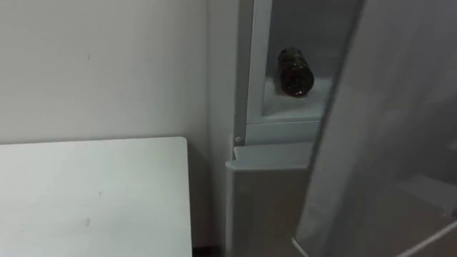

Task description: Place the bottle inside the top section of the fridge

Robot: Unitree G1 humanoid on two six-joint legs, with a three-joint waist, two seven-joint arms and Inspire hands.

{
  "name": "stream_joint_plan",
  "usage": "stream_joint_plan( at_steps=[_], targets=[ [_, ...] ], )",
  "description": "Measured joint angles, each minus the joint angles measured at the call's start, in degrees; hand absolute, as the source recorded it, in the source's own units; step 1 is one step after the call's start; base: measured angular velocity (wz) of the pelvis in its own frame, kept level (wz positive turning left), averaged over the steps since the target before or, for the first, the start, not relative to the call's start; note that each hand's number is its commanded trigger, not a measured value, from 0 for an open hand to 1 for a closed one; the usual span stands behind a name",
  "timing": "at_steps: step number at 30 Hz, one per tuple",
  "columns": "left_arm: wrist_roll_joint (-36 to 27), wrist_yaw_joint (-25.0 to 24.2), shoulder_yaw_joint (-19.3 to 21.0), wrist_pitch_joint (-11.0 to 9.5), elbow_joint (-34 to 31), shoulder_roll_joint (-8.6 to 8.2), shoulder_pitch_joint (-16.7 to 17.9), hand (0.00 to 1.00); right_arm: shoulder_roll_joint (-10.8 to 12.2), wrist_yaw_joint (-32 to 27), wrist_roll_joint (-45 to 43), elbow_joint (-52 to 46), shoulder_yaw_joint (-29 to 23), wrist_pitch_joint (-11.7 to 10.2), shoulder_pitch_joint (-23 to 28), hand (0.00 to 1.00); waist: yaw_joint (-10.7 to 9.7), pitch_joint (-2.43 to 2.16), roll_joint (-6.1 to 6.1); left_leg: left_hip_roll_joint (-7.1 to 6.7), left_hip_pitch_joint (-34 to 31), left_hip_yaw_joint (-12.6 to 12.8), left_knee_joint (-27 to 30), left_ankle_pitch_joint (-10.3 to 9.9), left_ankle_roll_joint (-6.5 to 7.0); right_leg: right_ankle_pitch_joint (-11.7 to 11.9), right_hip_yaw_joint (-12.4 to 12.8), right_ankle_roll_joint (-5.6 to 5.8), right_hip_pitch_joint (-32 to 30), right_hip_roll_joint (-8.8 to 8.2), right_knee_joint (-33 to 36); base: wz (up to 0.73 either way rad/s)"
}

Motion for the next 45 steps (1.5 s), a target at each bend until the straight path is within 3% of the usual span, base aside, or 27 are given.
stream_joint_plan(
  at_steps=[22,29,34,45],
  targets=[
    [0.1,0.0,-0.3,-0.1,0.2,0.01,-0.4,0.0,0.0,7.8,0.0,-4.5,3.7,-0.6,-3.0,0.0,0.3,0.25,-0.08,0.04,-0.1,-0.5,0.0,0.0,-0.01,0.0,-1.2,0.0,1.0,-0.11,-0.7,0.02],
    [0.1,0.0,-0.3,-0.3,1.4,0.01,-2.2,0.0,0.4,9.9,-0.3,-4.5,9.4,-0.7,-4.6,0.0,2.3,0.35,-0.08,0.09,-0.3,-0.7,0.3,0.0,-0.03,0.1,-1.6,-0.08,0.7,-0.19,-1.0,0.0],
    [0.1,0.0,-0.4,-0.6,1.5,0.19,-2.6,0.0,0.4,8.3,-2.0,-4.4,10.0,-0.3,-6.0,0.0,1.9,0.38,-0.28,-0.05,-1.1,-1.8,1.0,0.0,-0.02,0.1,-2.8,-0.05,0.6,-0.55,-1.0,0.08],
    [0.7,-3.1,-0.1,-0.4,1.5,0.18,-2.7,0.0,0.4,7.6,-4.7,-1.9,10.2,0.9,-8.8,0.0,5.0,0.42,-0.45,0.04,-0.2,-1.9,1.1,0.0,0.01,0.2,-2.8,-0.19,0.9,-0.58,0.0,-0.01]
  ],
)
